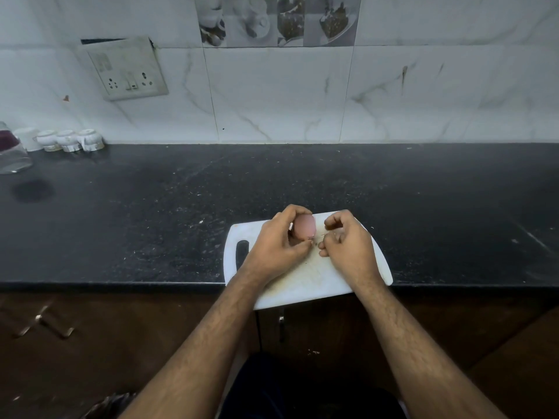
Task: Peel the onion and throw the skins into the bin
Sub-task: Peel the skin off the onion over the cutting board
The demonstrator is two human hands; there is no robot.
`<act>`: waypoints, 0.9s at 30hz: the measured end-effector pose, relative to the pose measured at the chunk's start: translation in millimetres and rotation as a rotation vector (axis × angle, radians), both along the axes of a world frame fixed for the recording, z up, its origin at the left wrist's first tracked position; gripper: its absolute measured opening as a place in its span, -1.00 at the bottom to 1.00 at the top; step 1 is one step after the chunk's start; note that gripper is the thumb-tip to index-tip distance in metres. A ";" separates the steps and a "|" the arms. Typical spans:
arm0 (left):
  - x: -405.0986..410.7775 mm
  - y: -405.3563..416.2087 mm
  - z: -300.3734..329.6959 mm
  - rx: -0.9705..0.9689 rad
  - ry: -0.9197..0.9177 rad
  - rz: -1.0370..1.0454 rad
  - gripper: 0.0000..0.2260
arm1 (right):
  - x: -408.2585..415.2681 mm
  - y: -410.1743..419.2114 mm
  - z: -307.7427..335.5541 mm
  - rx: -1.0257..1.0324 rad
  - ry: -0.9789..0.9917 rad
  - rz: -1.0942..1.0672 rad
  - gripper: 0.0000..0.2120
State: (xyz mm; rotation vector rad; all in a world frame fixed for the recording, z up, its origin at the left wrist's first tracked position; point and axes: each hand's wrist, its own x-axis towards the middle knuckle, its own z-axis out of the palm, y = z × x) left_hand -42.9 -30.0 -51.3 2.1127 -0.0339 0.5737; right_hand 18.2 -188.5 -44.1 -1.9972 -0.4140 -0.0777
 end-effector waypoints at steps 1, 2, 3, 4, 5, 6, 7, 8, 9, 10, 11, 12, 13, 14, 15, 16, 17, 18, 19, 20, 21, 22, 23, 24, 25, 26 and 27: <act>-0.2 -0.5 0.1 0.002 0.010 -0.004 -0.65 | 0.3 0.0 0.0 -0.003 -0.032 0.028 -0.80; -0.1 -1.0 0.2 0.015 0.023 -0.008 -0.64 | 0.7 -0.5 0.3 -0.016 -0.072 0.050 -0.76; 0.3 -1.5 0.1 0.029 0.037 -0.007 -0.63 | 0.5 -0.8 0.8 -0.018 -0.107 0.068 -0.76; 0.8 -1.6 0.2 0.037 0.054 -0.002 -0.62 | -0.5 -1.0 1.6 -0.012 -0.128 0.081 -0.78; 1.2 -1.5 0.5 0.035 0.073 0.007 -0.61 | -1.3 -1.1 1.7 0.009 -0.136 0.088 -0.80; 1.3 -1.1 1.1 0.033 0.090 0.016 -0.59 | -2.4 -1.2 2.0 0.035 -0.133 0.098 -0.82; 1.2 -0.8 1.9 0.038 0.101 0.025 -0.57 | -3.6 -1.1 2.3 0.054 -0.133 0.110 -0.85; 1.0 -1.0 2.7 0.050 0.111 0.032 -0.56 | -5.2 -1.2 3.2 0.063 -0.139 0.126 -0.87; 0.6 -1.5 3.5 0.063 0.118 0.033 -0.55 | -5.8 -1.5 3.5 0.064 -0.157 0.138 -0.89; 0.0 -2.5 4.2 0.074 0.121 0.034 -0.55 | -5.7 -2.1 3.3 0.060 -0.178 0.146 -0.91; -0.6 -3.2 4.9 0.079 0.122 0.034 -0.55 | -5.4 -2.6 2.9 0.054 -0.193 0.146 -0.92; -0.6 -3.4 5.3 0.080 0.120 0.031 -0.55 | -5.0 -2.9 2.7 0.050 -0.197 0.142 -0.93; 0.0 -3.0 5.0 0.080 0.114 0.027 -0.54 | -4.2 -3.1 1.8 0.045 -0.197 0.137 -0.93; 1.2 -1.7 3.9 0.074 0.112 0.027 -0.54 | -3.7 -3.0 1.3 0.037 -0.194 0.135 -0.92; 2.4 -0.7 2.6 0.061 0.115 0.030 -0.54 | -3.6 -2.9 1.1 0.029 -0.189 0.138 -0.90; 3.3 0.1 1.8 0.048 0.121 0.036 -0.54 | -3.9 -2.8 1.4 0.025 -0.180 0.147 -0.88; 4.2 0.5 1.2 0.044 0.124 0.040 -0.55 | -4.2 -2.7 2.0 0.031 -0.169 0.161 -0.87; 4.8 0.6 0.8 0.046 0.124 0.039 -0.57 | -4.4 -2.5 2.9 0.045 -0.150 0.181 -0.86; 4.8 0.6 0.8 0.050 0.118 0.035 -0.59 | -4.7 -2.5 3.5 0.062 -0.128 0.201 -0.84; 4.4 0.0 1.7 0.055 0.112 0.034 -0.61 | -4.7 -2.2 3.9 0.070 -0.112 0.217 -0.82; 3.8 -0.4 2.4 0.058 0.109 0.031 -0.63 | -4.8 -1.8 3.7 0.069 -0.107 0.226 -0.80; 3.7 -0.4 2.9 0.054 0.111 0.024 -0.63 | -4.8 -1.1 3.5 0.063 -0.108 0.225 -0.79; 3.9 -0.4 3.0 0.052 0.118 0.015 -0.63 | -4.9 -0.6 3.1 0.058 -0.115 0.219 -0.80; 4.0 -0.5 3.3 0.058 0.125 0.005 -0.63 | -5.5 -0.1 3.0 0.053 -0.128 0.209 -0.83; 4.5 -0.8 3.1 0.075 0.131 -0.004 -0.63 | -6.1 0.2 2.5 0.043 -0.152 0.197 -0.85; 4.9 -1.3 3.0 0.091 0.131 -0.003 -0.62 | -7.5 0.5 2.7 0.025 -0.185 0.188 -0.88; 5.0 -1.8 2.6 0.097 0.129 0.007 -0.61 | -8.9 1.1 2.6 0.003 -0.223 0.183 -0.90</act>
